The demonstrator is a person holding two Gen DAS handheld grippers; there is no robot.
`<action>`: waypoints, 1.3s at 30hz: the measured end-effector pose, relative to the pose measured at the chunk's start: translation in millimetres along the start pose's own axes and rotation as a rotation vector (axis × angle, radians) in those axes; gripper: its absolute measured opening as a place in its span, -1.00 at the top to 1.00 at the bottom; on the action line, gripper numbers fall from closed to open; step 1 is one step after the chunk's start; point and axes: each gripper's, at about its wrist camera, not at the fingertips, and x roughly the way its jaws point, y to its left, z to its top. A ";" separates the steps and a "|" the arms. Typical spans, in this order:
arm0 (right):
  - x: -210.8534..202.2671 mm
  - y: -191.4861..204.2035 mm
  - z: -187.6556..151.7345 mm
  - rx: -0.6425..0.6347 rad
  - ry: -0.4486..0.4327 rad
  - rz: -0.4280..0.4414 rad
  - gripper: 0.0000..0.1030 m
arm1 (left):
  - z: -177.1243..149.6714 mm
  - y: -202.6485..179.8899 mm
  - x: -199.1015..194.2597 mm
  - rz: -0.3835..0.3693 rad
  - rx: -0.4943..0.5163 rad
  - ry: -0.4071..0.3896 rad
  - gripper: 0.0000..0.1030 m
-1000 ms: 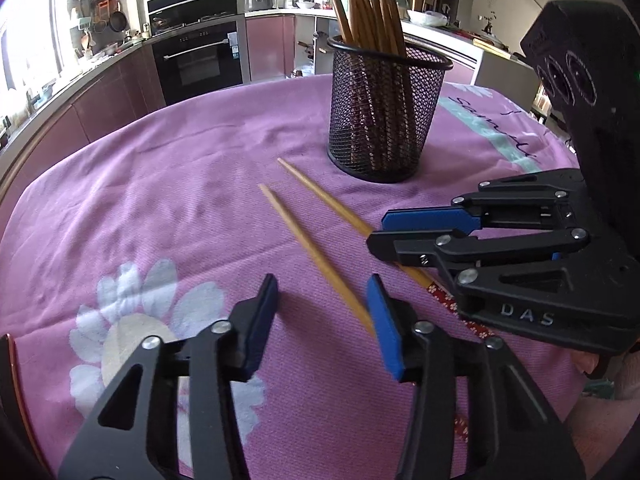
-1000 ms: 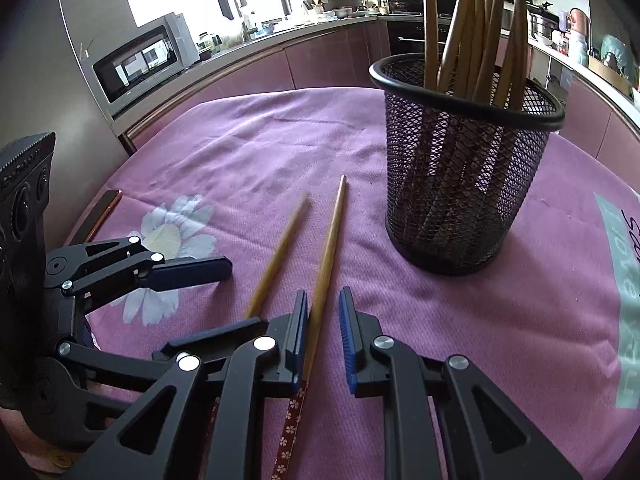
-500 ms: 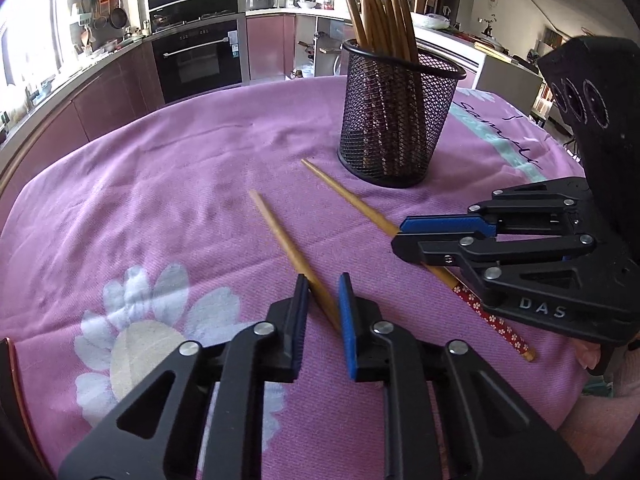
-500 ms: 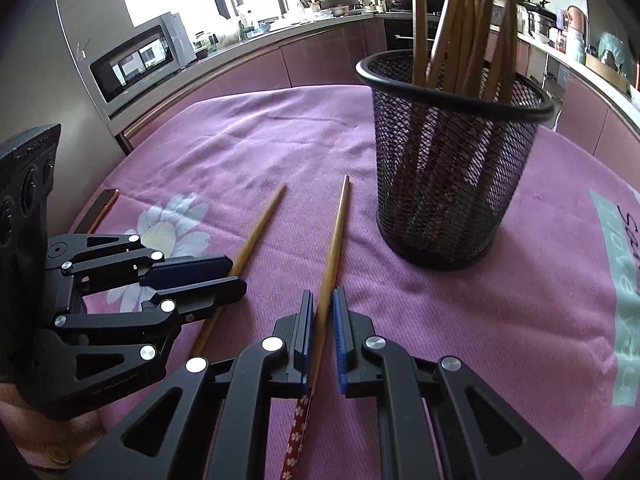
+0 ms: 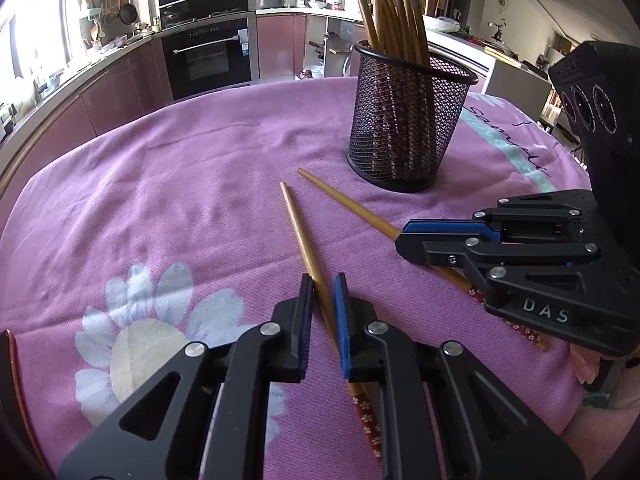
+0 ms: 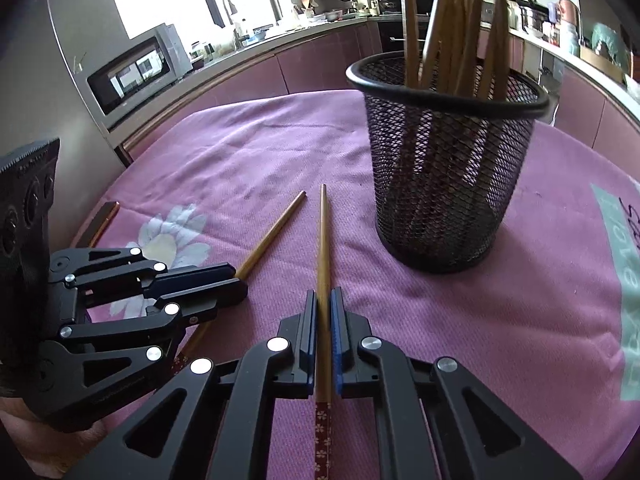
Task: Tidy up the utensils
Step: 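Lift both chopsticks upright and carry them above the black mesh cup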
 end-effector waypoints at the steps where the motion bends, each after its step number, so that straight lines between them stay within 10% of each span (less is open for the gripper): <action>1: -1.8 -0.7 -0.6 0.005 -0.005 0.005 0.89 | -0.1 0.4 -0.8 -0.002 -0.007 -0.001 0.83; 39: -57.1 -2.3 -6.0 0.044 -0.153 0.103 0.89 | 9.7 7.3 -60.3 -0.119 -0.104 -0.140 0.86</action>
